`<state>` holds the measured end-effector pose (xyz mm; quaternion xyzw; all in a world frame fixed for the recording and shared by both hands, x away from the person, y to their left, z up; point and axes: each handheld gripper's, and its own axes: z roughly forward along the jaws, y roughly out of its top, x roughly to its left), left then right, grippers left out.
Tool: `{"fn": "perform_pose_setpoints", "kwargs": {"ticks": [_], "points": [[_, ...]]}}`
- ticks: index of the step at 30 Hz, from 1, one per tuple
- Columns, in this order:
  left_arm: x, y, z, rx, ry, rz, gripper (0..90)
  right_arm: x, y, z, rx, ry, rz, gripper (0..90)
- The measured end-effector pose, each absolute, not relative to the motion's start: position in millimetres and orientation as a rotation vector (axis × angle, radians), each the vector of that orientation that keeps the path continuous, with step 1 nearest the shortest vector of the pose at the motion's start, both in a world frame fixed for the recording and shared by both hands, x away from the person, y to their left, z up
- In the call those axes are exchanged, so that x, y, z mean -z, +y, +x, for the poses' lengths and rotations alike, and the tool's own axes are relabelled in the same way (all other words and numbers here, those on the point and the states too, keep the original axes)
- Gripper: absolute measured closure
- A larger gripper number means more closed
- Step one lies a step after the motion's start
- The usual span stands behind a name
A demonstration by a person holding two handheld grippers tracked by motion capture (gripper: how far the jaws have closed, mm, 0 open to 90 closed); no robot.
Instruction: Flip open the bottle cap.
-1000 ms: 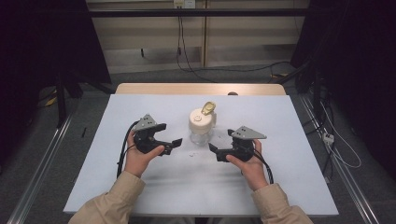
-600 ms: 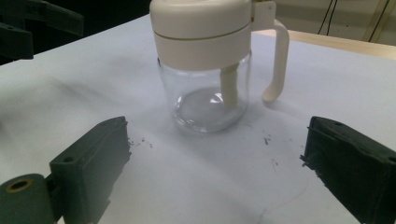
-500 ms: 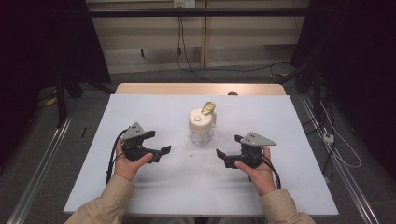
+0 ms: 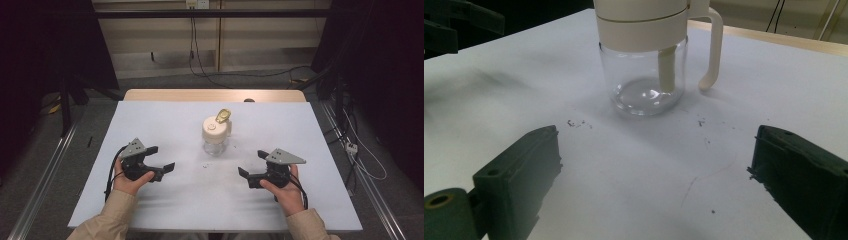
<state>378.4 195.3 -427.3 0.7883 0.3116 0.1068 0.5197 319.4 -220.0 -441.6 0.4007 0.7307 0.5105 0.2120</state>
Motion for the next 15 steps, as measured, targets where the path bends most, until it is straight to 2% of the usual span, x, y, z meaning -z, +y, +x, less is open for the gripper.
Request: {"fn": "perform_pose_setpoints", "kwargs": {"ticks": [15], "points": [[431.5,207.6,370.8,-0.262,0.767,1.894,6.9,444.8,-244.1,302.5,-1.401,2.012,1.133,4.4]]}}
